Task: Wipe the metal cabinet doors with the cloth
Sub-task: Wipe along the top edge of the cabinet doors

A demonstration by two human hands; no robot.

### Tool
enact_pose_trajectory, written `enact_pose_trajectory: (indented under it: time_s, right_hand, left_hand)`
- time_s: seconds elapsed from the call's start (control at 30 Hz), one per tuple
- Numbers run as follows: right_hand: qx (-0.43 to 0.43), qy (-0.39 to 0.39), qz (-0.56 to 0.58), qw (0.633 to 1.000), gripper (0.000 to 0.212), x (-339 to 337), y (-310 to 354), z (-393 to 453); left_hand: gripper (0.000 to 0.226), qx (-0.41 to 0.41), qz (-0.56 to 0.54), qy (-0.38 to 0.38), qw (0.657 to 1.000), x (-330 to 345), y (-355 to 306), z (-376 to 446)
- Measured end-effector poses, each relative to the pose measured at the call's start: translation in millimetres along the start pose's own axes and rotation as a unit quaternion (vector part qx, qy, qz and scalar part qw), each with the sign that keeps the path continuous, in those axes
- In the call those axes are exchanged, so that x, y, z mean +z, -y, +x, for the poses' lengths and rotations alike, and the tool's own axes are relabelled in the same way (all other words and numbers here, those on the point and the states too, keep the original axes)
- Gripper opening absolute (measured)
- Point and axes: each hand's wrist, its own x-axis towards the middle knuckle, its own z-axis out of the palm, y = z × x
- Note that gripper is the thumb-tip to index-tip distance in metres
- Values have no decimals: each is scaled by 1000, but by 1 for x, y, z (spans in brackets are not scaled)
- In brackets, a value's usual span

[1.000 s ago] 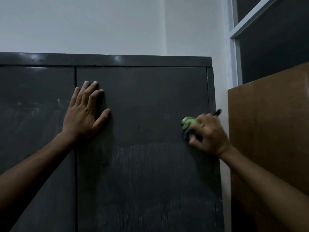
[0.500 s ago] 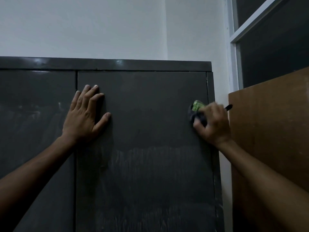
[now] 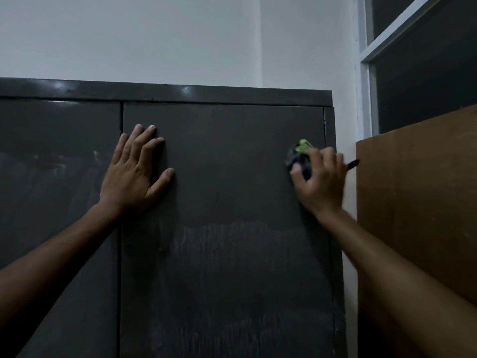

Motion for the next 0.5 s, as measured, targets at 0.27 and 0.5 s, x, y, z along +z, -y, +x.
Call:
enact_pose_trajectory:
  time_s: [0.27,0.5]
  right_hand:
    - [-317,114,21,941,30,-1,22,-54]
    - [-81,2,31,996,27,37,136,-14]
  left_hand:
    - [78,23,-19,47,998,-9,10,-2]
    - [63,99,-48,64,992,-28,34,-5]
